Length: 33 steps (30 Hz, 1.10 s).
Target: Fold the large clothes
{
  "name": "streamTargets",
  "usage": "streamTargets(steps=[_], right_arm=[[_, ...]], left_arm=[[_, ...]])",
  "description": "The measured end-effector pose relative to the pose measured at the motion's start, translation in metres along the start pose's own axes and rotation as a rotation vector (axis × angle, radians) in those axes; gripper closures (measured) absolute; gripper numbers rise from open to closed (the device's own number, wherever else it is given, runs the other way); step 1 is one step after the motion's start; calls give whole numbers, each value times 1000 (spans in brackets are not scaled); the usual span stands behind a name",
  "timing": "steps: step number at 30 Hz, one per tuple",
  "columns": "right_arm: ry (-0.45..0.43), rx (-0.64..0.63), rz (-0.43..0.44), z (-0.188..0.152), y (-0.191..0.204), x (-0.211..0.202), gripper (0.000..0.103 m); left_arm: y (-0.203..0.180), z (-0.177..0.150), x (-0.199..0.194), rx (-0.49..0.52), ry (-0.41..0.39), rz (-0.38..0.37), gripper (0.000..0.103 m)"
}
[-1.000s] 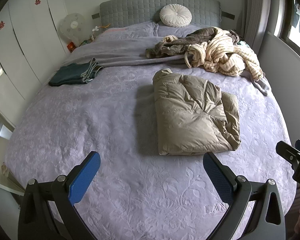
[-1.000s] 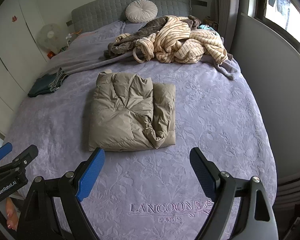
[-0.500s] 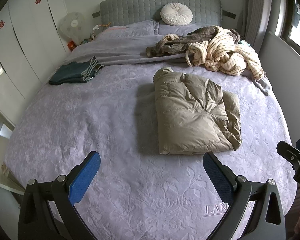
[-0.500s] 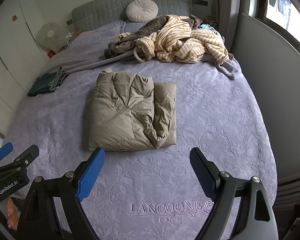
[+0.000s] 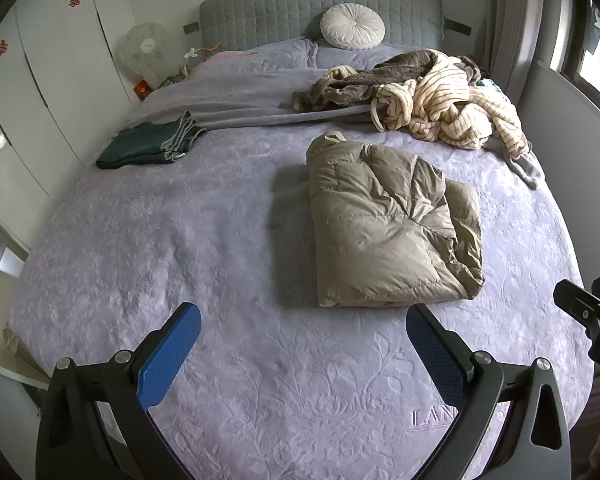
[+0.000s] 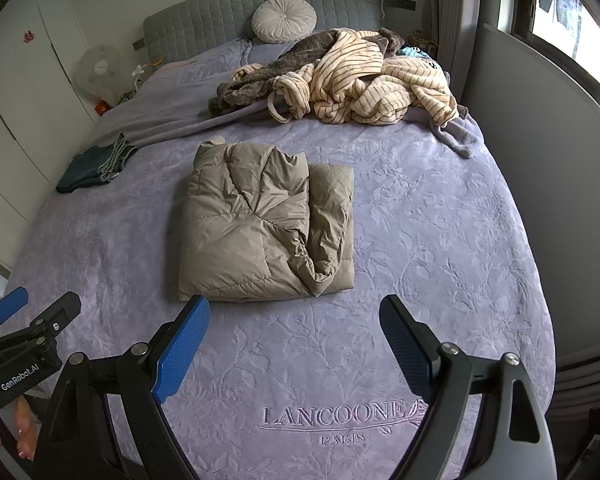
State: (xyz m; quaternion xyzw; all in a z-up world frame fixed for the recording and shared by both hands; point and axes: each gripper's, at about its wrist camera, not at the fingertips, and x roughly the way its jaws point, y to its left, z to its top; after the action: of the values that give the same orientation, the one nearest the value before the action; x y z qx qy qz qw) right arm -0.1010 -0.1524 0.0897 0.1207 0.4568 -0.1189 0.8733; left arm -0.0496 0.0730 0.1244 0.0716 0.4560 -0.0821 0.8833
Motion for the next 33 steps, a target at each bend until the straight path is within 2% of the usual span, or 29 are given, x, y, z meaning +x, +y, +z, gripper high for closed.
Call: streamTargets(steps=[33], right_arm=[[3, -2, 0, 2, 2, 0, 14]], left_arm=[[1, 2, -1, 1, 2, 0, 0]])
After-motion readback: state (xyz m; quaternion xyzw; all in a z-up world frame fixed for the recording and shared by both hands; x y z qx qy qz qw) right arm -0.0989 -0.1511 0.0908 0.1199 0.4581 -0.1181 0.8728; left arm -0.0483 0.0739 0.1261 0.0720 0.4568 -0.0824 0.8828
